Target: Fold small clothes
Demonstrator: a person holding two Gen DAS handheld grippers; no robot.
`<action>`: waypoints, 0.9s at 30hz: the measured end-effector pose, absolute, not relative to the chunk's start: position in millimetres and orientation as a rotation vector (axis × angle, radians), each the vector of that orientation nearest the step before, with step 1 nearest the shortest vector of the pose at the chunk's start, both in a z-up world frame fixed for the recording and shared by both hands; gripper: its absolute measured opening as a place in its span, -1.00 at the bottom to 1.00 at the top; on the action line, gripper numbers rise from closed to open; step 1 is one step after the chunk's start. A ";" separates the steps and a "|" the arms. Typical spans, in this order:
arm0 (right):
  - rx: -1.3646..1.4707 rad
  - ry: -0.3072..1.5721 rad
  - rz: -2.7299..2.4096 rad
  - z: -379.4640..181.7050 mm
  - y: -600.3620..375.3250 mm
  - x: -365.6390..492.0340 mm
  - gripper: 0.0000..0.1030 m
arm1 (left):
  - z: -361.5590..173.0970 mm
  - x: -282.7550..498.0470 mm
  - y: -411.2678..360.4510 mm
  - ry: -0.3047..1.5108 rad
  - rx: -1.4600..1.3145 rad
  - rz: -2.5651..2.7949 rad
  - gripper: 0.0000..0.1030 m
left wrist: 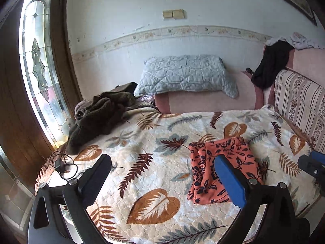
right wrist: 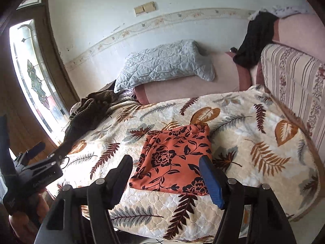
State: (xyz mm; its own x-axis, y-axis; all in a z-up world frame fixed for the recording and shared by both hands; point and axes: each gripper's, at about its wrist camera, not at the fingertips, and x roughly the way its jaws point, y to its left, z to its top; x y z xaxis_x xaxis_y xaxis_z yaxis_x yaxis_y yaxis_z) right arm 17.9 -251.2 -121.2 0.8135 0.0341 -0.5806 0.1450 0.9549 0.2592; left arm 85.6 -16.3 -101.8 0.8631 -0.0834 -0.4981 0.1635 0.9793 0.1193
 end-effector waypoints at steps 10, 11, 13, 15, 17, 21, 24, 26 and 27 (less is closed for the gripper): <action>0.177 0.549 -0.114 -87.5 -224.2 -35.4 0.39 | -60.6 50.3 8.3 0.417 0.089 -0.095 0.99; 0.173 0.545 -0.116 -86.8 -223.1 -36.3 0.39 | -58.6 48.0 9.6 0.410 0.088 -0.098 0.99; 0.162 0.540 -0.116 -85.9 -219.1 -38.5 0.39 | -55.5 44.6 11.1 0.401 0.088 -0.098 0.99; 0.164 0.544 -0.110 -87.1 -216.8 -38.6 0.39 | -53.3 42.4 11.8 0.390 0.090 -0.094 0.99; 0.176 0.546 -0.103 -88.0 -215.6 -37.7 0.39 | -51.8 41.2 12.5 0.385 0.095 -0.097 0.99; 0.158 0.536 -0.110 -87.7 -210.1 -36.7 0.39 | -50.3 37.8 14.7 0.375 0.095 -0.093 0.99; 0.143 0.535 -0.102 -87.9 -204.9 -35.4 0.39 | -50.6 37.4 17.2 0.371 0.082 -0.096 0.99; 0.139 0.539 -0.095 -90.0 -203.8 -32.7 0.39 | -50.9 37.4 19.0 0.362 0.079 -0.095 0.99; 0.141 0.543 -0.093 -91.5 -204.0 -30.9 0.39 | -51.3 37.9 19.3 0.362 0.078 -0.102 0.99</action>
State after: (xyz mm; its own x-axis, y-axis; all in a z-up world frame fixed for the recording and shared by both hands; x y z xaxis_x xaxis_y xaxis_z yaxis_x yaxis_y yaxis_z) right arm -30.9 -204.0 -91.5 0.8522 -0.0503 -0.5207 0.1250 0.9861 0.1093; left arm 37.9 19.3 -51.3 0.9300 -0.0861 -0.3574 0.1139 0.9918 0.0575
